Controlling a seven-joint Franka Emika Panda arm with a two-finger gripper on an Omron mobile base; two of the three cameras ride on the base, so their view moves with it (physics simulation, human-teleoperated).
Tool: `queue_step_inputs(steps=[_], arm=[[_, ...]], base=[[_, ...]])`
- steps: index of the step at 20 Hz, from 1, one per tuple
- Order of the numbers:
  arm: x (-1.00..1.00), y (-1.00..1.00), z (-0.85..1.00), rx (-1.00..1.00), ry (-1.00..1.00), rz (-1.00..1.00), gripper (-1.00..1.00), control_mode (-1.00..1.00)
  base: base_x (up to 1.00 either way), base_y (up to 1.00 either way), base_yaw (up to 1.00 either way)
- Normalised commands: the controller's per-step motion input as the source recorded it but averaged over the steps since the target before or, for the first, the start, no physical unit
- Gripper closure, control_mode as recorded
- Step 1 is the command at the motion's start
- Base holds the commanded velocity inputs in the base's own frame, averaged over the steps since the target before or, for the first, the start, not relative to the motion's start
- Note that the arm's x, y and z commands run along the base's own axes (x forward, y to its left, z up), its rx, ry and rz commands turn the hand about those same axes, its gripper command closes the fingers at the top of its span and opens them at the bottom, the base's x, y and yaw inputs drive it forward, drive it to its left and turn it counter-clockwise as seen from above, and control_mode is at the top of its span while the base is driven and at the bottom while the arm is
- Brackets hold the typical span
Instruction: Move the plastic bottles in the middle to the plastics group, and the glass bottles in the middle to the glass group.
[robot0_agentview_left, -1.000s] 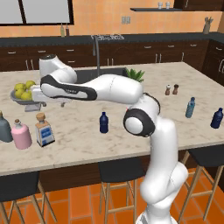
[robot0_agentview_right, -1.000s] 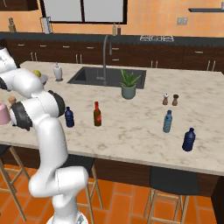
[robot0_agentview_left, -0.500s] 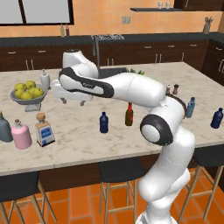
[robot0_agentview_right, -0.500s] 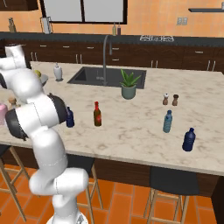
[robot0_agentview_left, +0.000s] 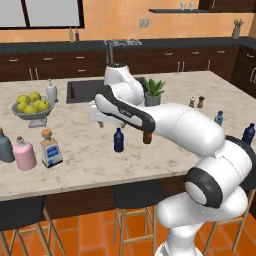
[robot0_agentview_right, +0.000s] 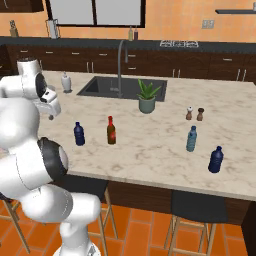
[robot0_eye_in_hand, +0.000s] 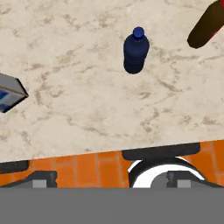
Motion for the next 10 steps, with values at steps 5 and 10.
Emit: queue_step_inputs(steps=[5, 10], arm=[[-0.19, -0.51, 0.27, -0.23, 0.00, 0.36, -1.00, -1.00], [0.02, -0.13, 0.01, -0.09, -0.05, 0.31, -1.00, -1.00]], base=[[0.00, 0.00, 0.00], [0.00, 0.00, 0.00]])
